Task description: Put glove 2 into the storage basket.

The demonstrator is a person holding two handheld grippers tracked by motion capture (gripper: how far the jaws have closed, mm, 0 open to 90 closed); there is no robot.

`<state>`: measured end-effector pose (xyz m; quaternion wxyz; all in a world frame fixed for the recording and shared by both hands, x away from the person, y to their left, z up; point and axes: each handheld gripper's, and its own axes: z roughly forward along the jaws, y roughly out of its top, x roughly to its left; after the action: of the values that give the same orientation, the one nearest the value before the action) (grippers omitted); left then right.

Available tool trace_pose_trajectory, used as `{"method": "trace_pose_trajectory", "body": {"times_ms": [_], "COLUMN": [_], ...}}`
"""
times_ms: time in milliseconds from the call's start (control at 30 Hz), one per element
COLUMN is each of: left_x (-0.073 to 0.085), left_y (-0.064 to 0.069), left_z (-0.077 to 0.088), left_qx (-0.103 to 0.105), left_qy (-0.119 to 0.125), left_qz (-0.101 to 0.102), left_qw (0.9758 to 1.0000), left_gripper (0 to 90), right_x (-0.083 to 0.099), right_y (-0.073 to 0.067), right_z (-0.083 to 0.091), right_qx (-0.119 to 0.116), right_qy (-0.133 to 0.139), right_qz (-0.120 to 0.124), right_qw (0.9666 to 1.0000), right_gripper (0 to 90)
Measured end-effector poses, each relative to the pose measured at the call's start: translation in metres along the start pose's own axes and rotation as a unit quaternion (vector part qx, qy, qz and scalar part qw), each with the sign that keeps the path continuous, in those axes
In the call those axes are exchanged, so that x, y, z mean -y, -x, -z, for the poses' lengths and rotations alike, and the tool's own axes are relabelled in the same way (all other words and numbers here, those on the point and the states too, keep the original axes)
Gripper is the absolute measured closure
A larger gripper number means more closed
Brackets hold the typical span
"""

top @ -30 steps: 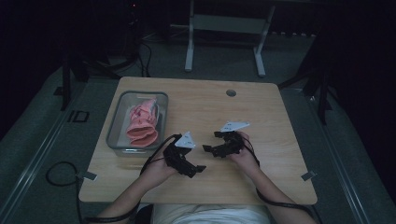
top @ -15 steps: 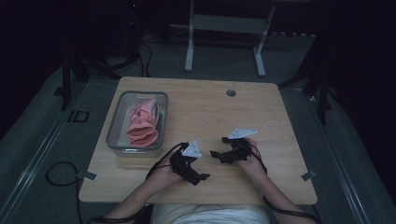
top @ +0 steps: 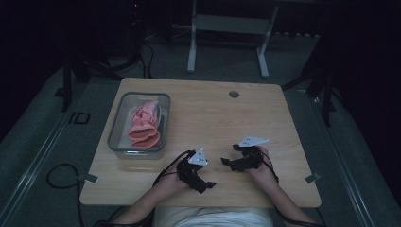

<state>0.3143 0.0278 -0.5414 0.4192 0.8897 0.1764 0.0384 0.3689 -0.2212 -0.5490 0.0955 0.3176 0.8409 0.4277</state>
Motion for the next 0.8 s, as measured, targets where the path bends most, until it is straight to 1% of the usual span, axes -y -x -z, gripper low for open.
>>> {"method": "trace_pose_trajectory", "body": {"times_ms": [33,167,267,367,400,433,467,500,567,633,800], "left_x": [0.001,0.004,0.007,0.011,0.012,0.012,0.012,0.013,0.014,0.014,0.015], "left_y": [0.0,-0.003,-0.004,-0.003,-0.002,-0.002,-0.001,0.0,0.001,0.001,0.001], "left_z": [-0.001,-0.002,-0.003,-0.004,-0.004,-0.004,-0.004,-0.004,-0.004,-0.004,-0.003], "left_qx": [-0.005,-0.011,-0.016,-0.025,-0.028,-0.028,-0.032,-0.033,-0.035,-0.034,-0.036], "left_qy": [0.002,0.01,0.006,-0.003,-0.004,-0.004,-0.005,-0.006,-0.003,-0.006,0.001], "left_qz": [-0.001,0.012,0.013,0.007,0.003,0.003,-0.004,-0.004,-0.008,-0.008,-0.007], "left_qw": [1.0,0.9998,0.9998,0.9997,0.9996,0.9996,0.9995,0.9994,0.9993,0.9994,0.9993], "left_gripper": [5.8,5.8,5.8,5.8,5.8,5.8,5.8,5.8,5.8,5.8,5.8], "right_x": [0.001,0.006,0.01,0.012,0.012,0.013,0.013,0.013,0.012,0.013,0.014], "right_y": [0.0,0.003,0.004,0.007,0.007,0.008,0.008,0.009,0.008,0.008,0.008], "right_z": [0.001,0.005,0.007,0.008,0.008,0.008,0.008,0.009,0.009,0.008,0.006], "right_qx": [0.0,0.002,0.008,0.011,0.011,0.012,0.013,0.014,0.013,0.015,0.019], "right_qy": [0.0,0.002,0.002,0.002,0.004,0.005,0.005,0.007,0.009,0.008,0.006], "right_qz": [-0.002,-0.008,-0.007,-0.009,-0.012,-0.013,-0.014,-0.015,-0.018,-0.016,-0.011], "right_qw": [1.0,1.0,0.9999,0.9999,0.9999,0.9998,0.9998,0.9998,0.9997,0.9997,0.9998], "right_gripper": [14.5,14.5,14.5,14.5,14.5,14.5,14.5,14.5,14.5,14.5,14.5]}}
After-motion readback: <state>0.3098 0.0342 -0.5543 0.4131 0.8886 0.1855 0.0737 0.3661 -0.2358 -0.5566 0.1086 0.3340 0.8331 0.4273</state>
